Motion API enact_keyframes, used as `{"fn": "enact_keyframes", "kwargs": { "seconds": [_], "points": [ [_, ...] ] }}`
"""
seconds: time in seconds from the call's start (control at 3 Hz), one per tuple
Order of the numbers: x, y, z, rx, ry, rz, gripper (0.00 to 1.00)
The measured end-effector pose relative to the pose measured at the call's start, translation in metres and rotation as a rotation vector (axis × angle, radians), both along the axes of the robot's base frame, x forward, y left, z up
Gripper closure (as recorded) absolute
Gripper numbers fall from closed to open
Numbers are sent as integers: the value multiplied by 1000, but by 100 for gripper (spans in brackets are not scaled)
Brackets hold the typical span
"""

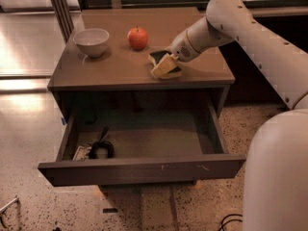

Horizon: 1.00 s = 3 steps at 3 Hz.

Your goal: Pick sponge from top drawer and place on counter

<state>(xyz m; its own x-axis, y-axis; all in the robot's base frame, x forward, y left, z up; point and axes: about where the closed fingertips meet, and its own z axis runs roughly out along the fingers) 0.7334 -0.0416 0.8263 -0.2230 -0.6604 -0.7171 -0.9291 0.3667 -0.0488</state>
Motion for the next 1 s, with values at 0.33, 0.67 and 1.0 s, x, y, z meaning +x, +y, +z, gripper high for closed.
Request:
{"fn": "enact_keyframes", "kwargs": {
  "seconds": [0.33, 0.67, 1.0],
  "points": [
    [0, 0, 0, 0, 0, 0, 11],
    [0, 0, 0, 0, 0, 0, 0],
    [0, 0, 0, 0, 0, 0, 0]
  ]
}}
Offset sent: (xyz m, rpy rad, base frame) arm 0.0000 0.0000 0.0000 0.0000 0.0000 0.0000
